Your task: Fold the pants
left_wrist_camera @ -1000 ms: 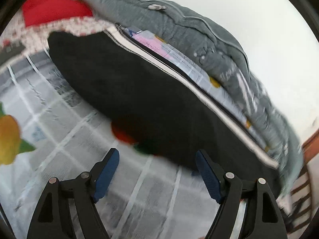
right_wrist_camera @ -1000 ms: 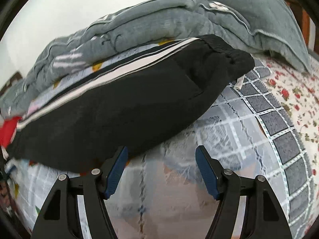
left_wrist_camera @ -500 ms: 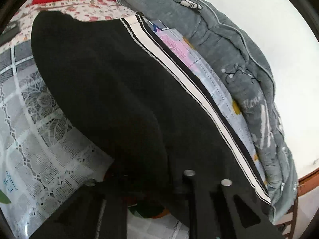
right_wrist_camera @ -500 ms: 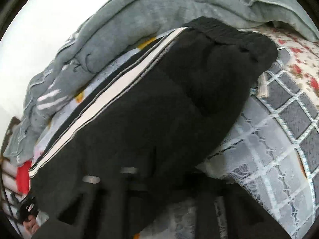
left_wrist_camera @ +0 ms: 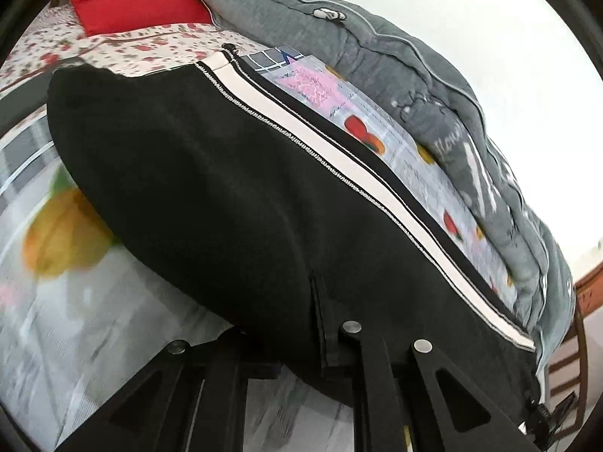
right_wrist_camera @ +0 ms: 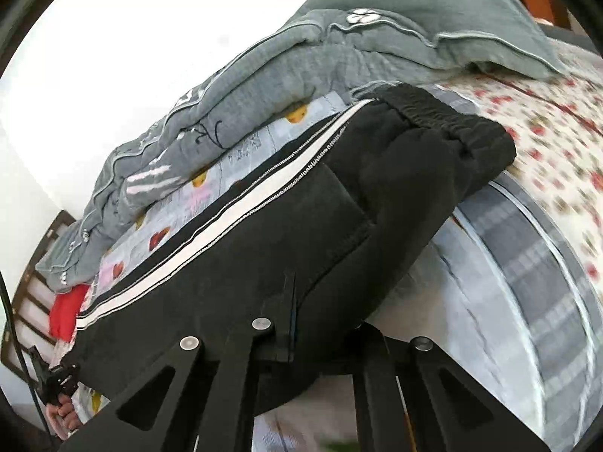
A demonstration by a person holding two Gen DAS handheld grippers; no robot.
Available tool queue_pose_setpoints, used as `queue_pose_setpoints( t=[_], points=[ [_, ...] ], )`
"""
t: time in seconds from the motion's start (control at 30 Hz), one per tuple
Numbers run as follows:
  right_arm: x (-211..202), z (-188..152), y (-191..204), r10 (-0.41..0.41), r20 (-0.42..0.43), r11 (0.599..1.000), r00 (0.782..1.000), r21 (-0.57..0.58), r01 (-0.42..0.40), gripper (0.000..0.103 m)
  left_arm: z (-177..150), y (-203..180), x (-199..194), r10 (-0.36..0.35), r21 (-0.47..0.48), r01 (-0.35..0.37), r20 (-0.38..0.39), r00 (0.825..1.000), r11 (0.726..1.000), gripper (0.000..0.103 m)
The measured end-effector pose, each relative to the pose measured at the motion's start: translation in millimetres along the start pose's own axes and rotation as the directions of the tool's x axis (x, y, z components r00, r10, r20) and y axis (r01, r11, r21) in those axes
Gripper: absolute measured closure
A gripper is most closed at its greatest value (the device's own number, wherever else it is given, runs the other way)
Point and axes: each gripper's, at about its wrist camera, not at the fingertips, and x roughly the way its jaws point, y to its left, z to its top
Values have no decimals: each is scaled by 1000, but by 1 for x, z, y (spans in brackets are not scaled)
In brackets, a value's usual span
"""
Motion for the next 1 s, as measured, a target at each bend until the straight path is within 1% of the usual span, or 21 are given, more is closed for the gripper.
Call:
queue_pose_setpoints(
  t=[0.07, 0.17, 0.27, 0.33, 0.37, 0.4, 0.43, 0.47, 0.5, 0.53, 0.57, 0.6, 0.63, 0.67, 0.73, 0.77, 0.83, 0.9, 0.93, 1.0],
  points=[
    [-21, -16, -14, 9, 1, 1000, 1000, 6, -9, 96, -14, 4, -14, -2, 14, 2, -1, 1000, 1000, 90],
    [-46, -36, -23, -22, 12, 999, 1000, -25, 23, 96, -36, 12, -33, -11, 16, 12, -10, 1000, 1000, 89],
    [-58, -49, -30, -38, -2, 999, 999, -30, 38, 94, -51, 14, -45, 8, 41, -8, -10, 1000, 999, 87],
    [-63, -56, -38, -31, -22, 999, 999, -21, 31, 93, -59, 14, -52, 39, 58, -38, -4, 999, 998, 81],
    [-65, -59, -42, -32, -32, 999, 999, -16, 31, 90, -63, 14, -56, 51, 55, -51, -4, 999, 997, 74],
    [-68, -60, -45, -36, -38, 999, 999, -12, 35, 85, -67, 15, -62, 83, 51, -83, -5, 997, 995, 68],
    [-72, -61, -48, -39, -39, 999, 998, -9, 38, 82, -69, 14, -65, 96, 54, -95, -5, 995, 994, 59],
    [-79, -61, -49, -47, -29, 999, 998, -17, 46, 75, -71, 14, -70, 108, 62, -108, -6, 994, 992, 54],
    [-84, -61, -50, -68, -13, 997, 998, -31, 67, 65, -74, 13, -76, 121, 73, -120, -10, 993, 990, 54],
    [-91, -60, -50, -110, 11, 993, 994, -48, 111, 60, -77, 14, -81, 125, 80, -124, -8, 992, 989, 54],
    [-99, -59, -50, -160, 50, 984, 986, -68, 163, 51, -79, 13, -90, 125, 92, -125, 4, 992, 988, 53],
    [-105, -58, -51, -185, 79, 979, 980, -75, 191, 45, -81, 14, -95, 129, 98, -130, 15, 991, 987, 52],
    [-110, -56, -55, -196, 102, 976, 975, -73, 204, 44, -83, 15, -102, 135, 105, -138, 28, 990, 985, 51],
    [-112, -53, -59, -189, 104, 979, 976, -60, 196, 44, -84, 13, -108, 137, 112, -142, 48, 989, 984, 50],
    [-111, -48, -71, -160, 82, 987, 984, -9, 162, 44, -86, 10, -118, 125, 119, -135, 87, 988, 984, 49],
    [-108, -45, -76, -143, 71, 990, 987, 24, 142, 44, -88, 9, -122, 106, 117, -118, 105, 989, 986, 46],
    [-100, -40, -86, -93, 68, 993, 993, 83, 87, 44, -90, 5, -126, 72, 116, -88, 135, 988, 989, 44],
    [-89, -33, -90, -73, 69, 991, 995, 119, 64, 40, -90, -1, -122, 88, 115, -104, 143, 986, 988, 44],
    [-84, -30, -91, -62, 71, 990, 996, 130, 52, 40, -88, -4, -118, 106, 115, -122, 139, 985, 986, 44],
    [-71, -19, -92, -36, 77, 987, 996, 158, 23, 40, -85, -13, -111, 120, 118, -135, 133, 984, 984, 44]
  ],
)
